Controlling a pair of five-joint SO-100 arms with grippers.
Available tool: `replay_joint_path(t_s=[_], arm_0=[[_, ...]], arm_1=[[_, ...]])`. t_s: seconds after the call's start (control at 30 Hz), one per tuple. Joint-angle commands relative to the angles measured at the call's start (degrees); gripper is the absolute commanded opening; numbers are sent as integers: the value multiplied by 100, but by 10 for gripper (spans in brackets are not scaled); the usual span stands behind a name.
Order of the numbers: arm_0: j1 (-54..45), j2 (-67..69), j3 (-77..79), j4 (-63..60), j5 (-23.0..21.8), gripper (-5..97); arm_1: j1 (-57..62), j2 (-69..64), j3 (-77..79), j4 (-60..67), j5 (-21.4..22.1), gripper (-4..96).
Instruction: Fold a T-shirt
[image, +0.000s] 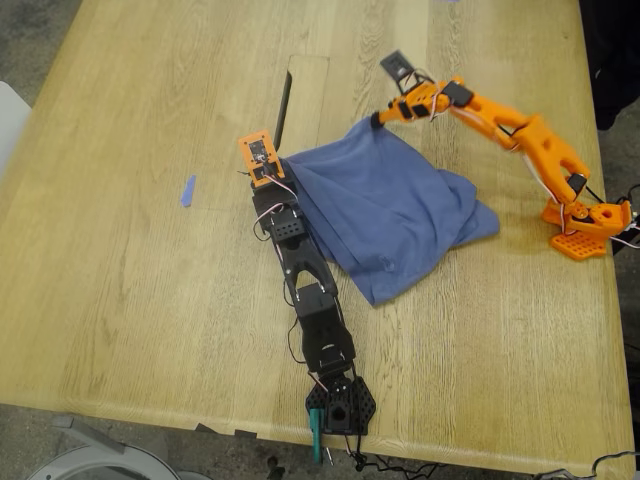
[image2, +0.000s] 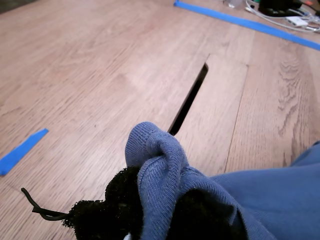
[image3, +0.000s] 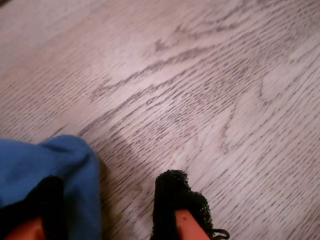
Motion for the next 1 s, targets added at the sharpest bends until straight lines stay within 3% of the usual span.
replay_joint_path(t_s=[0.0,0.33,0.73,0.97], arm_0=[[-229,246,-817,-18,62,-1],[-202,-79,-984,202,97,-1],[-264,-1213,-2663,668,105,-1],[-211,-1239,-2883,914,105,-1]], arm_1=[[-35,-44,-940,132,9,302],[-176,-413,-967,-800,44,304],[-519,-940,-967,-1327,211,309],[-562,-1380,-773,-1521,193,291]])
